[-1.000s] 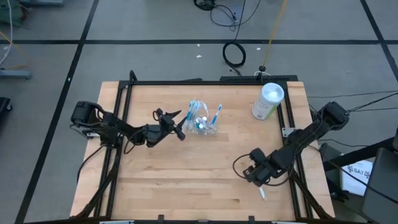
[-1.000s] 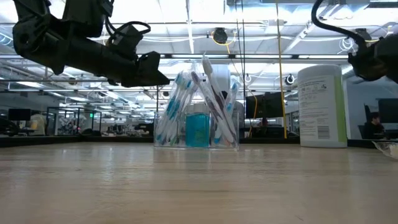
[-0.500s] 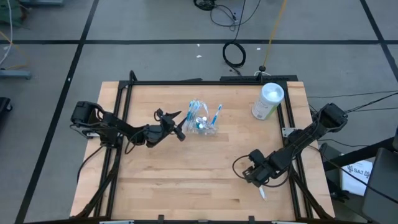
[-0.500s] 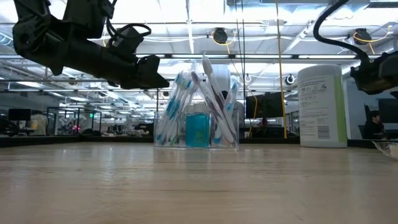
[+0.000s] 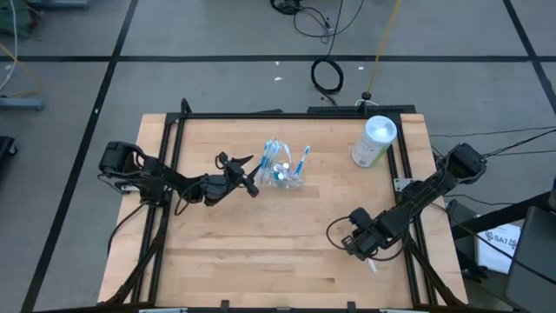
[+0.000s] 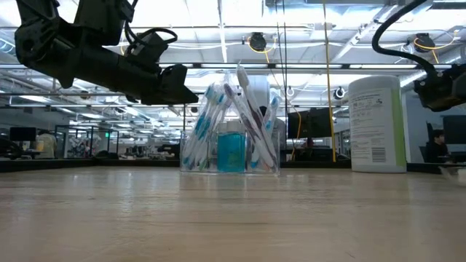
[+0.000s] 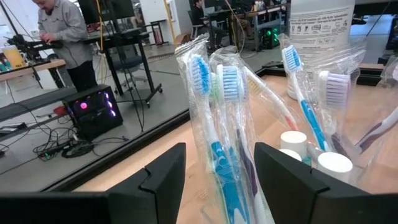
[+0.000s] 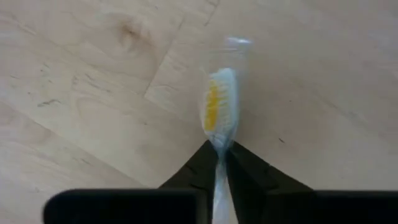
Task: Pick & Place toothbrushing station
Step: Put the orange toothbrush into the right section of the transparent organizer, then return to Home Position
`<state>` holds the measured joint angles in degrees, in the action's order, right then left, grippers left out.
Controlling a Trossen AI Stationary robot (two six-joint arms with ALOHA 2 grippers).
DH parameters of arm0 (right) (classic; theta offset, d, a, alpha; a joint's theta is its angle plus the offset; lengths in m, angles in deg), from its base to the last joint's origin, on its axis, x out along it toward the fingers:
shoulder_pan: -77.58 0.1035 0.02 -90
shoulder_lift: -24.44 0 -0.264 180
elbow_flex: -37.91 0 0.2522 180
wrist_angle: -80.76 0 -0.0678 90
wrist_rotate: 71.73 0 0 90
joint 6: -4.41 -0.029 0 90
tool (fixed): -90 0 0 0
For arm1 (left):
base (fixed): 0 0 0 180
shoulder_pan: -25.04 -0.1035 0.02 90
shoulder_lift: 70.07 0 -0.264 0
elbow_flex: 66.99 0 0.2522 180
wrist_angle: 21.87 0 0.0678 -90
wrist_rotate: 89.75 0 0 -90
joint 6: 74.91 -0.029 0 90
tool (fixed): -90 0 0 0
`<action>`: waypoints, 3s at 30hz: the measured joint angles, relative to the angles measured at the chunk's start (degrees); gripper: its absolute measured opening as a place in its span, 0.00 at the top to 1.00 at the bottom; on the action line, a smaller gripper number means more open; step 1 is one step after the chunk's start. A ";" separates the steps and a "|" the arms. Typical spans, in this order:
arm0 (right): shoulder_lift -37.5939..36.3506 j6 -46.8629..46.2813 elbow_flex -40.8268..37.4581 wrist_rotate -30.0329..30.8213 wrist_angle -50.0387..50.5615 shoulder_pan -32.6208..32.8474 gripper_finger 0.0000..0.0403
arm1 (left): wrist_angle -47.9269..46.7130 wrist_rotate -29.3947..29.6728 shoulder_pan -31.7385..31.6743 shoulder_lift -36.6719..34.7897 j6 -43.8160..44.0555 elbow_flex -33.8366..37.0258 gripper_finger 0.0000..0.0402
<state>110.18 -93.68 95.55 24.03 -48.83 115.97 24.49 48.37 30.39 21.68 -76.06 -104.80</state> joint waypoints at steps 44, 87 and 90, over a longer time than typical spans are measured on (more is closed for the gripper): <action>-2.69 99.20 -8.55 31.65 -93.57 -34.86 0.99 | -0.02 -3.13 0.02 0.00 1.66 -0.02 0.51; -6.55 93.37 -15.04 19.74 -81.44 -35.07 0.70 | 0.07 -1.95 4.65 -1.62 0.83 -0.02 0.51; -12.38 93.42 -15.04 19.67 -73.38 -34.06 0.70 | 0.05 -1.57 6.62 -4.92 -1.69 -0.07 0.51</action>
<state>97.80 -0.26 80.51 43.70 -122.22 81.91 24.54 46.80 37.01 16.76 -77.75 -104.87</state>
